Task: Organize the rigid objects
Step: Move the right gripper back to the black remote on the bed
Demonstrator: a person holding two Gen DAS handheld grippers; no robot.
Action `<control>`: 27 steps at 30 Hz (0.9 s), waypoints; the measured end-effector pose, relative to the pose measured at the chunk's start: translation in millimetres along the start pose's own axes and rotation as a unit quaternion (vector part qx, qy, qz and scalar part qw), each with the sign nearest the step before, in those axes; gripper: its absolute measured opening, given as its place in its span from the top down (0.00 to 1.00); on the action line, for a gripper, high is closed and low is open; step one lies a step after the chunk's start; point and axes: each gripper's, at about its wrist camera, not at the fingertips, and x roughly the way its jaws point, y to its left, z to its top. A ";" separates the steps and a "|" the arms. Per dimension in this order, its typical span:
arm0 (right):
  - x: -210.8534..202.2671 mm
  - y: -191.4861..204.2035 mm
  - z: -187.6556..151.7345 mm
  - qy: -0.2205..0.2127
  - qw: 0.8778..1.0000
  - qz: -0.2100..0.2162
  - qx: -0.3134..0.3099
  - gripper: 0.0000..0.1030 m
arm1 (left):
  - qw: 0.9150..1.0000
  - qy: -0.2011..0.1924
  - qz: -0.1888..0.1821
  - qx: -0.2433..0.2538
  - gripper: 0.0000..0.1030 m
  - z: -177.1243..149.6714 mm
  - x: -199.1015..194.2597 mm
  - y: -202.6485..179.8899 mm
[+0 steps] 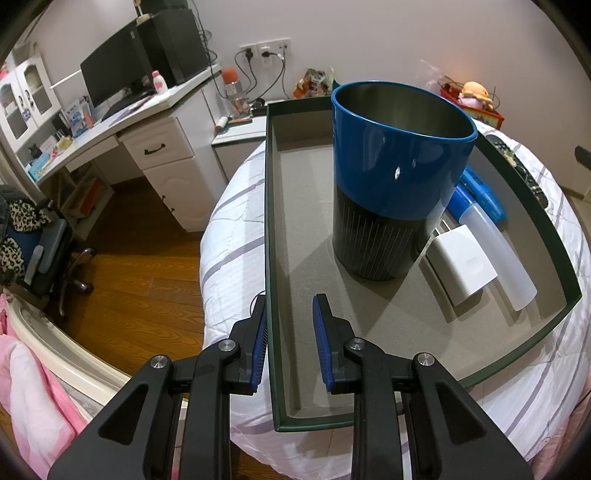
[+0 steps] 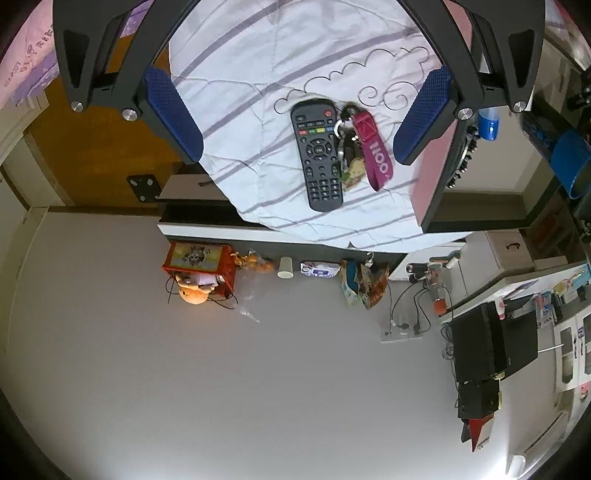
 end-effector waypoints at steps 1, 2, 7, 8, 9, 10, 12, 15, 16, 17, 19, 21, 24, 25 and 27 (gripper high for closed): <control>2.7 -0.7 -1.2 0.003 1.000 -0.001 0.000 0.00 | 1.000 0.000 0.000 0.000 0.78 0.5 0.2 -0.3; 6.0 -2.0 -2.9 0.007 1.000 -0.003 -0.001 0.00 | 1.000 0.000 0.000 0.000 0.78 0.6 0.2 -0.5; 22.4 -5.5 -12.2 0.035 0.999 -0.006 -0.004 0.00 | 1.000 0.000 0.000 0.000 0.78 0.5 0.0 0.0; 26.0 -5.4 -15.0 0.040 0.999 -0.005 -0.007 0.00 | 1.000 0.000 0.000 0.000 0.78 0.7 0.0 -0.4; 29.9 -4.8 -16.9 0.045 0.999 -0.005 -0.010 0.00 | 1.000 0.000 0.001 0.000 0.78 0.8 0.3 -0.6; 33.8 -4.6 -18.4 0.050 0.999 -0.004 -0.013 0.00 | 1.000 0.000 0.001 0.000 0.78 0.8 0.2 -0.4; 43.4 -2.3 -21.0 0.061 0.998 0.003 -0.020 0.00 | 1.000 0.000 0.001 0.000 0.78 0.8 0.2 -0.4; 58.0 3.4 -21.0 0.076 0.996 -0.002 -0.039 0.00 | 1.000 0.001 0.001 0.001 0.78 0.6 0.0 -0.3; 62.9 4.4 -20.5 0.078 0.996 -0.010 -0.048 0.00 | 1.000 0.001 0.001 0.000 0.78 0.7 0.1 -0.3; 67.0 5.2 -20.6 0.083 0.995 -0.018 -0.055 0.00 | 1.000 0.001 0.001 0.001 0.78 0.5 0.0 -0.2; 72.4 4.7 -22.3 0.090 0.993 -0.035 -0.065 0.00 | 1.000 0.000 0.002 0.001 0.78 0.3 -0.3 -0.2; 75.2 0.6 -25.1 0.094 0.993 -0.035 -0.061 0.00 | 1.000 0.000 0.005 0.003 0.78 -0.2 -1.1 -1.1; 81.5 -2.5 -26.1 0.103 0.992 -0.032 -0.059 0.00 | 1.000 0.001 0.007 0.004 0.78 0.0 -0.6 -2.2; 83.9 -2.5 -26.0 0.106 0.992 -0.034 -0.062 0.00 | 1.000 0.001 0.006 0.005 0.78 -0.6 -0.7 -1.7; 87.9 -1.4 -24.8 0.107 0.991 -0.032 -0.068 0.00 | 1.000 0.001 0.007 0.004 0.78 -0.2 -0.6 -2.2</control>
